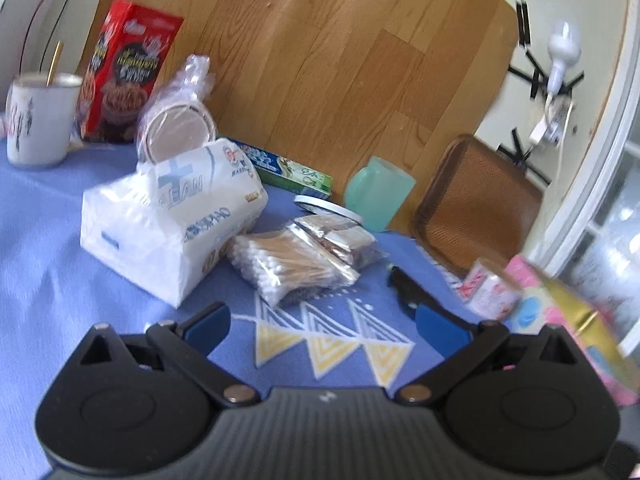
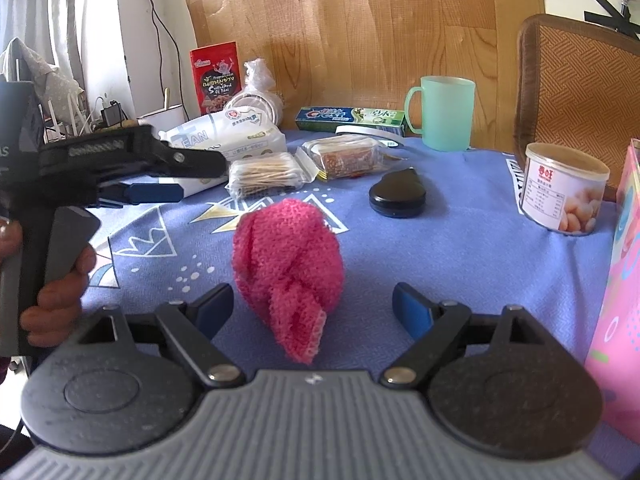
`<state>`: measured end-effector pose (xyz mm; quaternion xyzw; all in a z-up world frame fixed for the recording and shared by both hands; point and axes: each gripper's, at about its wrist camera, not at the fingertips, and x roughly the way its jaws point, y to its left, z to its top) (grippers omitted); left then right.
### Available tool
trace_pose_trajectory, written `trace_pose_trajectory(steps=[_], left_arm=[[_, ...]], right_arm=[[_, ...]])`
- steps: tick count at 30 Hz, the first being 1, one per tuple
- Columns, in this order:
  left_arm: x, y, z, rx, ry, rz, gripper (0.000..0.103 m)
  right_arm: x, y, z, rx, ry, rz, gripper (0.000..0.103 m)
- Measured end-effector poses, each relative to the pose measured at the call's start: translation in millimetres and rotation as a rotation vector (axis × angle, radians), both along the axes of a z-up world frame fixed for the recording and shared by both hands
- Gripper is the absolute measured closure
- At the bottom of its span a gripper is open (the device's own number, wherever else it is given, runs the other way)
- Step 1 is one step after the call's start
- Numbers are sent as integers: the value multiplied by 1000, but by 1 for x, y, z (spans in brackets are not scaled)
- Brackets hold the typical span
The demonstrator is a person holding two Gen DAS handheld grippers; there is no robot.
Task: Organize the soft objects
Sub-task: 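Grasp the pink fuzzy scrunchie with the left tool, then lower the scrunchie into the pink tin and open the left tool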
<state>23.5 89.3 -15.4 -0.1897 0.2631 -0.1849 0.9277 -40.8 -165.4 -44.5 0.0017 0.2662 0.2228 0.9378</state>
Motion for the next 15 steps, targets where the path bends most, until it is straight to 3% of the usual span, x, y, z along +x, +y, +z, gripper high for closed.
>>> trace_pose_trajectory(steps=[2, 4, 9, 11, 12, 15], left_arm=[[-8, 5, 0, -91, 24, -36, 0], [-16, 1, 1, -134, 36, -91, 0], [-21, -41, 3, -100, 75, -227, 6], [-17, -60, -3, -76, 116, -271, 22], [-14, -71, -8, -67, 145, -303, 36], [-16, -92, -7, -21, 154, -319, 37]], right_arm=[[0, 0, 0, 0, -2, -2, 14], [0, 1, 0, -2, -1, -2, 14], [-1, 5, 0, -29, -9, 4, 16], [-4, 7, 0, -33, -22, 17, 38], [-5, 7, 0, -28, -19, 30, 56], [-17, 5, 3, -22, -67, -6, 57]])
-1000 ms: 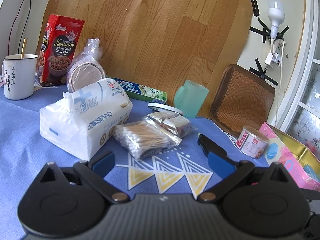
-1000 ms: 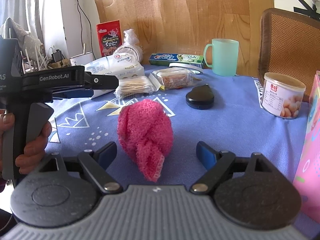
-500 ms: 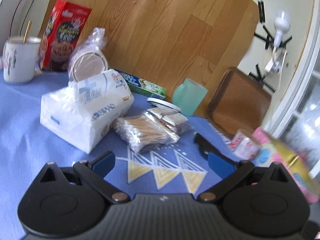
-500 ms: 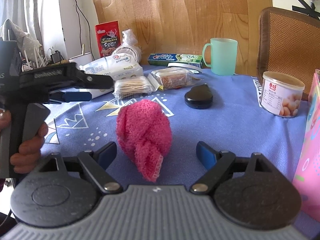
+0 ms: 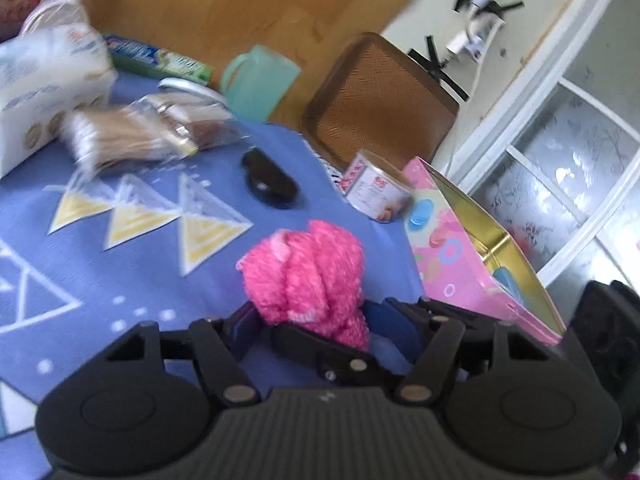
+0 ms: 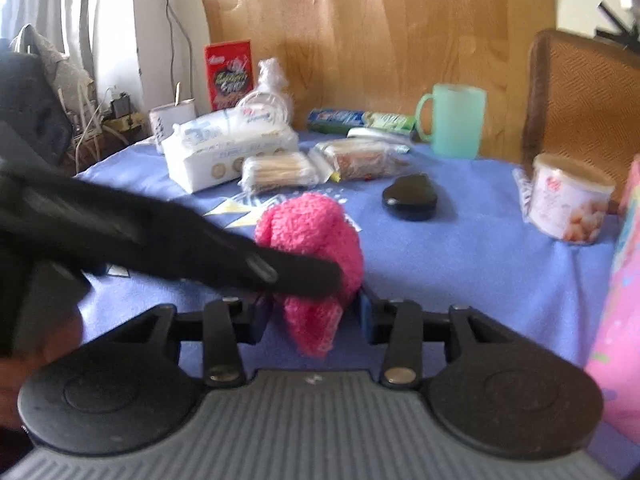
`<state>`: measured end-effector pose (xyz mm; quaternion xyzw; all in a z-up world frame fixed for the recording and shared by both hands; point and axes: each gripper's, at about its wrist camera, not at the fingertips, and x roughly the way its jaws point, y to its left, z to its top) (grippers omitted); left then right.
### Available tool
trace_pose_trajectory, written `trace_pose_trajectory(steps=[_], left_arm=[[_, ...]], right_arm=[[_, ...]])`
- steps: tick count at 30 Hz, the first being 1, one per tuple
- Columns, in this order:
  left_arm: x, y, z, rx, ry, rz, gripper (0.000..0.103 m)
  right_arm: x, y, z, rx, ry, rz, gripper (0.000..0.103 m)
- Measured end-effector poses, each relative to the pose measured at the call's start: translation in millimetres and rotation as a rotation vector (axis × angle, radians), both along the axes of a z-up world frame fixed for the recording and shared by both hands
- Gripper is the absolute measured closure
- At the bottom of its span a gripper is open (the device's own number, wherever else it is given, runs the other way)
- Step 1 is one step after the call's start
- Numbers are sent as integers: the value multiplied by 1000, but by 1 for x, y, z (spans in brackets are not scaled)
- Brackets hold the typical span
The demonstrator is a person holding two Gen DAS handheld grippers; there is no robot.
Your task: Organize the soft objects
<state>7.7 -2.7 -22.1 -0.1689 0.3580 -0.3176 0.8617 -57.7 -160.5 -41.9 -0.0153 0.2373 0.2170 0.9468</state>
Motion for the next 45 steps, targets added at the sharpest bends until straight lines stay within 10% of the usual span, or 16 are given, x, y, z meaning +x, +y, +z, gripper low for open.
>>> trace_pose_trajectory(steps=[13, 20, 23, 28, 34, 45], left_arm=[[-7, -134, 90, 10, -239, -296, 35], [-12, -221, 85, 57, -246, -396, 26], [-14, -234, 78, 107, -260, -363, 20], [-11, -217, 76, 94, -267, -308, 9], [-1, -168, 84, 34, -275, -209, 9], [-4, -27, 63, 120, -373, 114, 8]], right_arm=[[-54, -96, 55, 17, -297, -362, 59], [-54, -159, 51, -5, -270, -568, 57], [-35, -182, 43, -64, -203, -735, 36], [-44, -213, 34, 59, -205, -851, 17], [-52, -198, 42, 101, -304, -866, 17], [-42, -96, 50, 50, -446, -565, 17]])
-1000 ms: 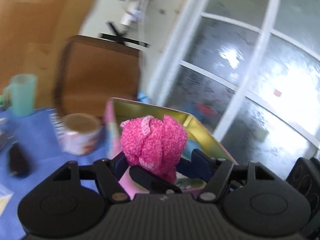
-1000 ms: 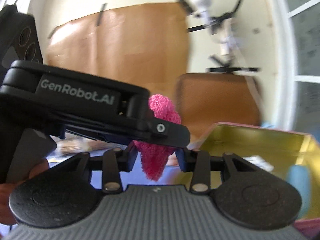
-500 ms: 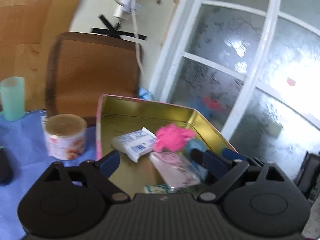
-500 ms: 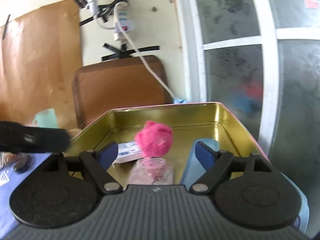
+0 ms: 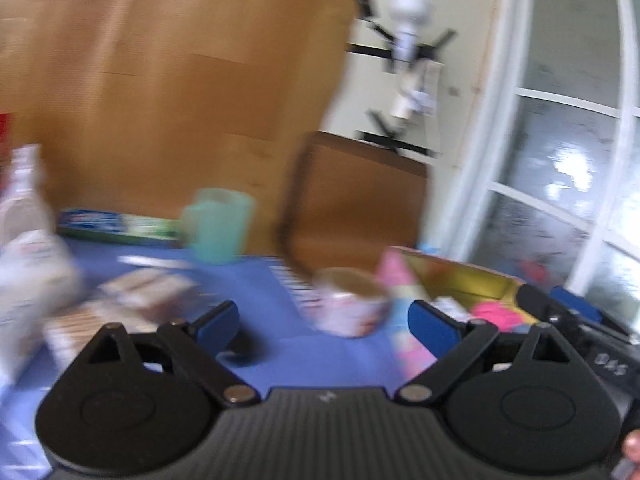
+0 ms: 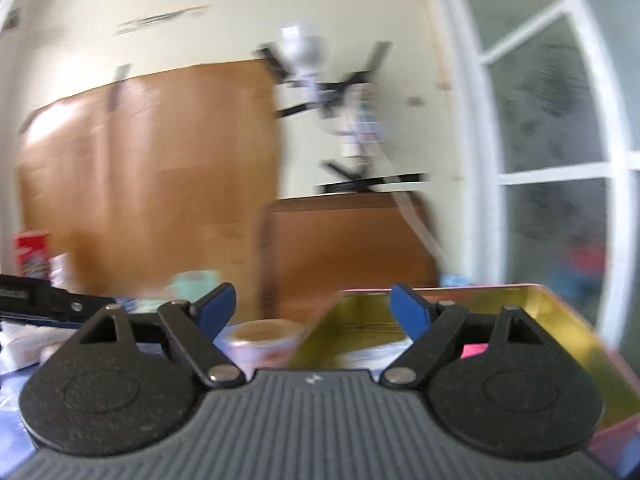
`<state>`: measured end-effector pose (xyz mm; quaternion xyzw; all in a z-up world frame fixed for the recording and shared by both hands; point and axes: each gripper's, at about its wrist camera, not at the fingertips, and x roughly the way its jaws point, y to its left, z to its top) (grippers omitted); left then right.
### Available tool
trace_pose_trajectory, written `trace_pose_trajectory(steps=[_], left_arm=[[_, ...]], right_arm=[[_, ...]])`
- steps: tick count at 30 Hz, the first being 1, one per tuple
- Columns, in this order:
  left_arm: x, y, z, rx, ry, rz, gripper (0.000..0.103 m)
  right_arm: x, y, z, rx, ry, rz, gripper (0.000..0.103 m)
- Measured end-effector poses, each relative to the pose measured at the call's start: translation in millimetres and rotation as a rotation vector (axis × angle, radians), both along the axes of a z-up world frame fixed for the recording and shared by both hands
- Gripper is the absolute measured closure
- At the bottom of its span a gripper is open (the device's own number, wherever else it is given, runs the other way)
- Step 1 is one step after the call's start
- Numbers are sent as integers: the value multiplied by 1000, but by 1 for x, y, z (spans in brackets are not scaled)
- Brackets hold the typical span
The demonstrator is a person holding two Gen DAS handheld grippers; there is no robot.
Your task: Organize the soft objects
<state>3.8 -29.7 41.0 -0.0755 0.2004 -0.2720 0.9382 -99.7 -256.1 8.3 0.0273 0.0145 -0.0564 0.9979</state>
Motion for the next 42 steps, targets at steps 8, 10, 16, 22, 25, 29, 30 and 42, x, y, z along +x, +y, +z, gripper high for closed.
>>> trace_pose_trajectory(steps=[8, 10, 16, 22, 25, 29, 30, 42], left_arm=[[6, 93, -38, 64, 12, 283, 8], [11, 104, -46, 42, 34, 319, 8], [11, 109, -50, 1, 20, 325, 6], [6, 109, -50, 2, -2, 321, 6], [8, 112, -52, -14, 6, 330, 6], [8, 112, -52, -14, 7, 335, 5], [7, 112, -51, -10, 4, 336, 4], [6, 110, -51, -4, -2, 337, 3]], right_arm=[[45, 73, -16, -96, 76, 165, 17], [58, 83, -17, -101, 84, 176, 17], [79, 100, -33, -100, 123, 182, 17], [69, 98, -34, -94, 98, 195, 14], [72, 96, -34, -81, 106, 201, 14], [72, 95, -34, -71, 102, 211, 13], [72, 95, -34, -69, 100, 211, 13], [72, 93, -35, -53, 102, 219, 11]])
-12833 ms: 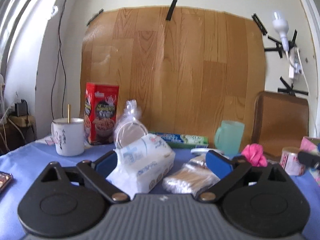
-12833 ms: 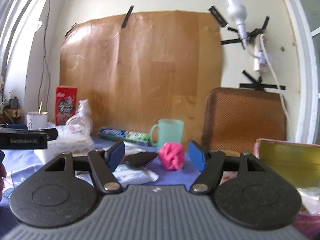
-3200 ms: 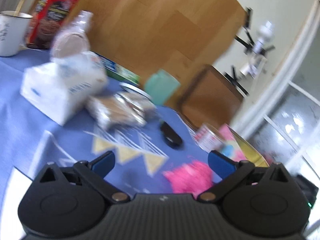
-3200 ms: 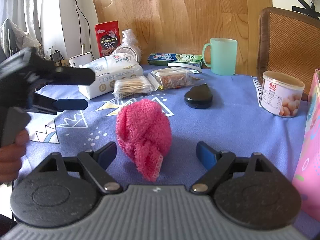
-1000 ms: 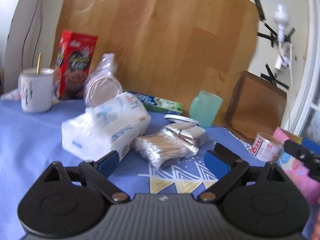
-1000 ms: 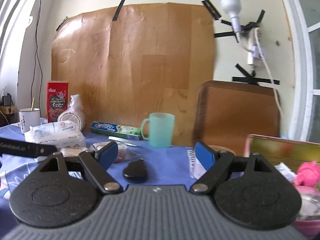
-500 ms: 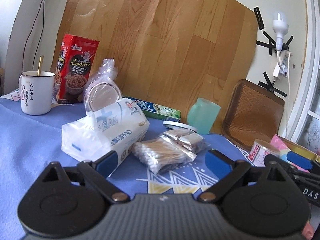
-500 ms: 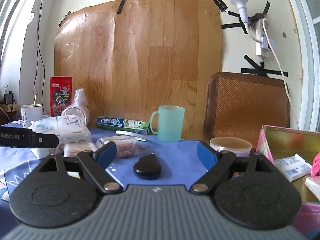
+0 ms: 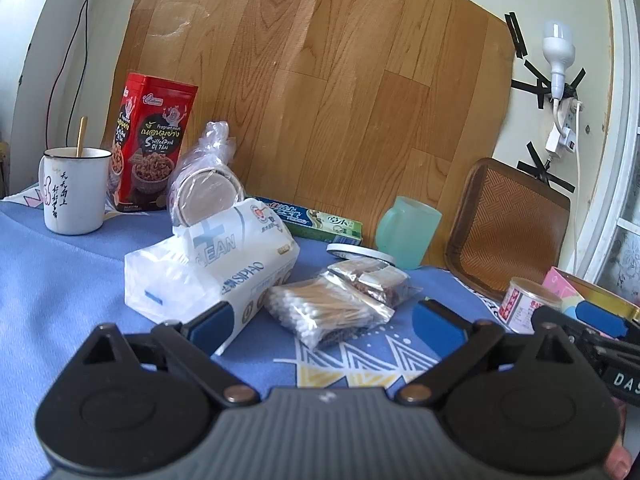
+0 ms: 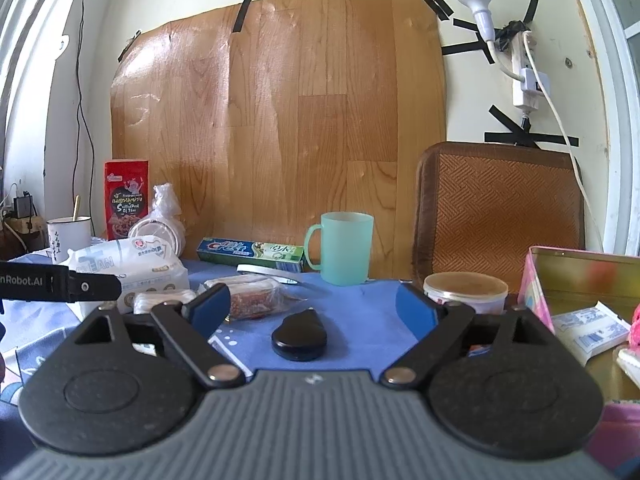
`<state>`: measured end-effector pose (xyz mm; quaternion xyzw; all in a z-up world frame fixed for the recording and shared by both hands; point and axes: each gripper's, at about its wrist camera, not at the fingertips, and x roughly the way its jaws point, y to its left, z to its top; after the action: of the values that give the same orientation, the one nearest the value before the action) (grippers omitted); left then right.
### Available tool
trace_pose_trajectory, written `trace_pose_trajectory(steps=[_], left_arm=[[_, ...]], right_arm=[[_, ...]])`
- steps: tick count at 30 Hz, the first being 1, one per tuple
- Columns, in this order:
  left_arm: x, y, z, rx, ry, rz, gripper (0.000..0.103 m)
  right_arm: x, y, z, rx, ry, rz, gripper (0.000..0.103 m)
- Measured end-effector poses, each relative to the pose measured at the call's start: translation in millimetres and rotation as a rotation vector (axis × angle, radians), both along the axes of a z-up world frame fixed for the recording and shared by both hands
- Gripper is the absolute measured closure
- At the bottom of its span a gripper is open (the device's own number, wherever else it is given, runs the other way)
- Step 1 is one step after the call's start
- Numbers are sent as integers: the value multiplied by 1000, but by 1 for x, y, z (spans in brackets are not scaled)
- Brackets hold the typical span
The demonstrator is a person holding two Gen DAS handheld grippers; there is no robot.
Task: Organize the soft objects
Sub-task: 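Grasp the white tape roll by its rim with the right tool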
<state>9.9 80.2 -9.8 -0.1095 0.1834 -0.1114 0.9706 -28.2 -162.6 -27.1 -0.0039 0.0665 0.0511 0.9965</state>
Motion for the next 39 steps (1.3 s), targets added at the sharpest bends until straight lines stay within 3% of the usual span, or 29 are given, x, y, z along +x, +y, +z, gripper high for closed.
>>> trace_pose_trajectory(steps=[9, 18, 23, 33, 36, 39], left_arm=[[-1, 1, 0, -5, -4, 2, 3], [-2, 6, 1, -32, -14, 23, 3], [-3, 4, 1, -24, -22, 16, 3], [0, 11, -1, -73, -10, 20, 3], [1, 14, -1, -90, -2, 23, 3], [1, 13, -2, -91, -2, 22, 3]], right_arm=[[3, -1, -1, -2, 20, 17, 11], [32, 2, 2, 10, 151, 124, 12], [89, 16, 21, 34, 225, 184, 12], [198, 50, 23, 97, 423, 120, 13], [211, 64, 26, 44, 437, 141, 13], [224, 88, 22, -85, 475, 172, 16]])
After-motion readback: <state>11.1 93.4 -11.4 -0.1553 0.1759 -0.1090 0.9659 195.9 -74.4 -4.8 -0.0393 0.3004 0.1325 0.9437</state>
